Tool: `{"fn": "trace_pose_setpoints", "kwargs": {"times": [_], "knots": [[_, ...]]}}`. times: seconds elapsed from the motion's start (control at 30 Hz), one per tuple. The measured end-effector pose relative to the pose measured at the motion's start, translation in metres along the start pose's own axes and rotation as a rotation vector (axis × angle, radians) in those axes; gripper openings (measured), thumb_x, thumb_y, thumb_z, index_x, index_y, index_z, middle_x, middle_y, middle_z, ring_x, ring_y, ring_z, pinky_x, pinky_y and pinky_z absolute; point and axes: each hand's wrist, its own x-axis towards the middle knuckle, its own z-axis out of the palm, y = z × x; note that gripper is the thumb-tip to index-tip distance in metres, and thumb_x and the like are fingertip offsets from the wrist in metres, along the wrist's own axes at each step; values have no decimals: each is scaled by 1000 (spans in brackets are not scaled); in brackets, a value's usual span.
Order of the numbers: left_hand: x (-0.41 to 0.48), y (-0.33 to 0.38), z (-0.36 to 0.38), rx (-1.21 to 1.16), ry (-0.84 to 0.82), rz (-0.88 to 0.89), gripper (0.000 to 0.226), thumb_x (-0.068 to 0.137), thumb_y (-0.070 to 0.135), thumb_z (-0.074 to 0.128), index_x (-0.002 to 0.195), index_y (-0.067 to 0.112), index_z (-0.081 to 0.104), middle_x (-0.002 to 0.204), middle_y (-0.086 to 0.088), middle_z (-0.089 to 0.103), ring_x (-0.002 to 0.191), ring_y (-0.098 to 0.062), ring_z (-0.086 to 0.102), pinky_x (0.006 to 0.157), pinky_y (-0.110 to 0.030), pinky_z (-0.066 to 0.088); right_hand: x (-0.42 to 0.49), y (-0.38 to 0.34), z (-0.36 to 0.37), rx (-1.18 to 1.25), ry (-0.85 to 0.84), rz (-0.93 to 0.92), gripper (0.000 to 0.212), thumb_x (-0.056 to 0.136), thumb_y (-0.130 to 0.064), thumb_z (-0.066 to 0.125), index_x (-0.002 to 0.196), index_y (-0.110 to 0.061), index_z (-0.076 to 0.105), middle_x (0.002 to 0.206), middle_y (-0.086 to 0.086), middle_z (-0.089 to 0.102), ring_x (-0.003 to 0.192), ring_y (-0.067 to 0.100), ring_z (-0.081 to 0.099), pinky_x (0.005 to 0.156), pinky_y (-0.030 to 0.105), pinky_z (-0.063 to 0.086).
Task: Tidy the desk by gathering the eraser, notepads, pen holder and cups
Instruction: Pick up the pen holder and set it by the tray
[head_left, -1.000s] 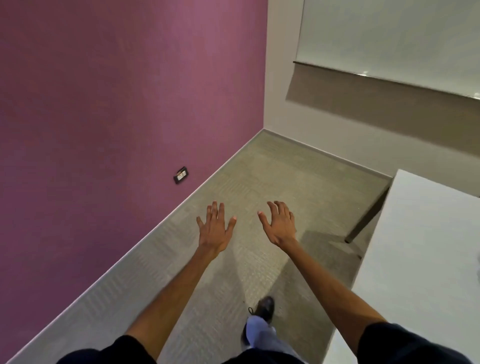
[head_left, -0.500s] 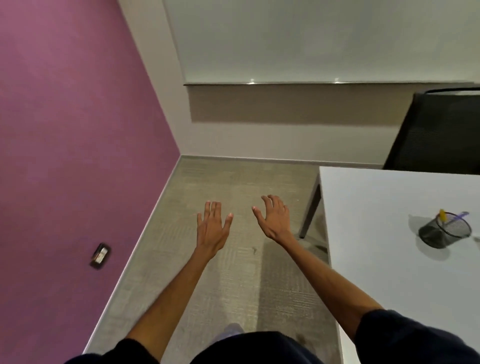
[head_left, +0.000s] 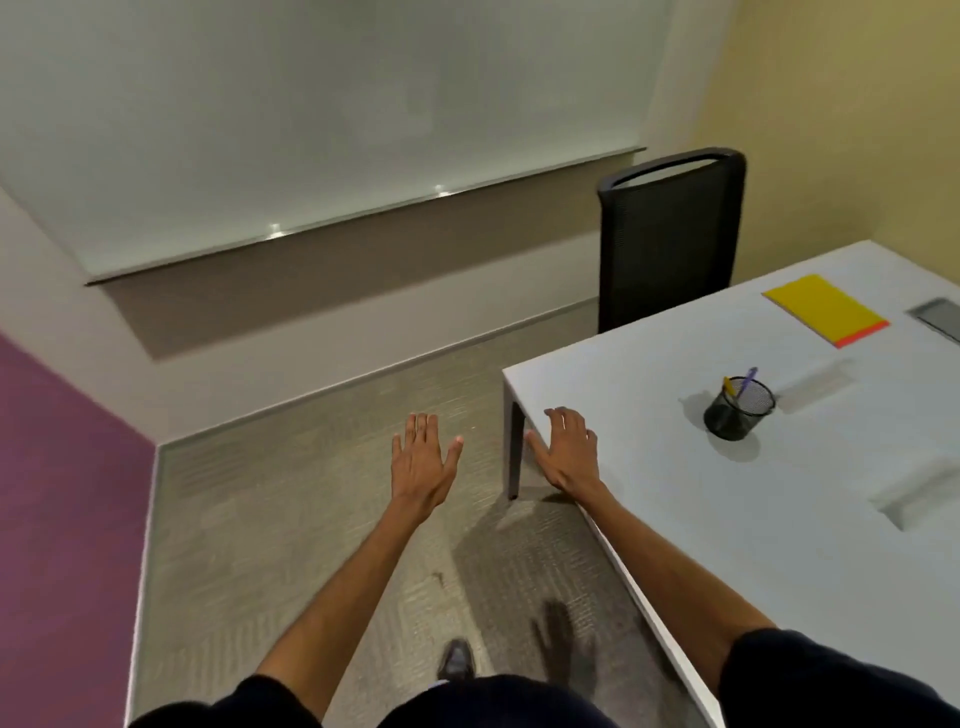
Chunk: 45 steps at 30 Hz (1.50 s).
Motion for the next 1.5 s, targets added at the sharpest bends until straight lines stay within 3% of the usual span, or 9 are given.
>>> {"fn": "trace_pose_setpoints", "kwargs": {"times": [0.27, 0.4, 0.7, 0.93, 1.13, 1.3, 1.5], "knots": [[86, 37, 10, 15, -169, 231, 74, 103, 56, 23, 158, 7, 13, 166, -13, 10, 155, -26, 5, 127, -46, 9, 25, 31, -24, 48, 215, 310, 50, 104, -36, 43, 147, -12, 39, 154, 7, 37, 145, 24, 31, 117, 46, 30], [106, 77, 29, -12, -226, 359, 71, 103, 55, 25, 156, 7, 21, 164, -14, 21, 154, -27, 15, 126, -48, 15, 18, 65, -37, 51, 280, 457, 51, 103, -32, 44, 148, -10, 37, 154, 8, 36, 146, 24, 29, 115, 43, 31], [143, 184, 90, -72, -393, 510, 68, 103, 54, 26, 156, 11, 23, 164, -12, 19, 155, -24, 7, 127, -45, 10, 27, 153, -73, 35, 309, 697, 55, 103, -31, 44, 151, -7, 32, 156, 11, 33, 146, 27, 30, 113, 42, 35], [184, 260, 120, -11, -406, 617, 67, 103, 54, 22, 154, 11, 26, 162, -8, 28, 155, -20, 6, 127, -44, 9, 59, 206, -107, 112, 413, 747, 48, 103, -30, 45, 144, -5, 40, 147, 12, 44, 138, 30, 38, 106, 46, 40], [204, 321, 136, 58, -489, 674, 65, 104, 52, 26, 155, 12, 25, 158, -9, 35, 147, -27, 32, 122, -44, 23, 67, 237, -131, 188, 464, 784, 49, 103, -31, 46, 146, -9, 39, 149, 8, 41, 139, 26, 37, 107, 44, 39], [219, 367, 155, 151, -507, 788, 56, 106, 42, 26, 151, 10, 31, 144, -13, 53, 130, -31, 53, 111, -43, 36, 75, 256, -141, 254, 402, 781, 60, 100, -35, 52, 151, -10, 33, 153, 8, 35, 142, 26, 34, 110, 46, 38], [234, 404, 171, 166, -679, 889, 57, 97, 15, 47, 150, 10, 28, 139, -17, 53, 125, -35, 53, 104, -43, 43, 84, 269, -142, 373, 252, 806, 83, 88, -27, 69, 156, -15, 22, 157, 8, 31, 145, 26, 33, 115, 47, 37]]}}
